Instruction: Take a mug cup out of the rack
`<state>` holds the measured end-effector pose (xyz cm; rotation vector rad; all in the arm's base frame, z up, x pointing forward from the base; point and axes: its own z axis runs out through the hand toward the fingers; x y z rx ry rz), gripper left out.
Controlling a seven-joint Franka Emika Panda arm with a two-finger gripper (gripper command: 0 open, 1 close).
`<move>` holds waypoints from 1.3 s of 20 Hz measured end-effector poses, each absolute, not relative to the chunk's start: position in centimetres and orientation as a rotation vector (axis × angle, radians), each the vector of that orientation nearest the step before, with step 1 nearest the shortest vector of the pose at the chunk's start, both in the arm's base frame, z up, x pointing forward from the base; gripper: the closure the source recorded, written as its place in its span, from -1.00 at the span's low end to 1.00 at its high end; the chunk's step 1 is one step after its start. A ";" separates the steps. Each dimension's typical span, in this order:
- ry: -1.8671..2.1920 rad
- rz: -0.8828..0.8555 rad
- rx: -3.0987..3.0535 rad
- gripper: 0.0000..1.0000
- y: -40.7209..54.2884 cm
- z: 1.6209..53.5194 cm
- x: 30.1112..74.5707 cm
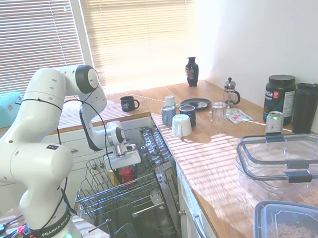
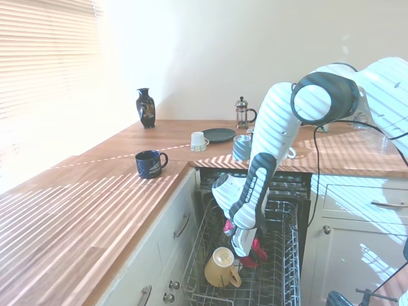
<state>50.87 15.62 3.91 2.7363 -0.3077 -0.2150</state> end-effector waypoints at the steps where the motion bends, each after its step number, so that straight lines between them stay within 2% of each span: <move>1: -0.315 -0.211 2.735 1.00 15.6 3.9 50.9; 26: -0.452 -0.126 2.794 1.00 15.7 6.5 47.5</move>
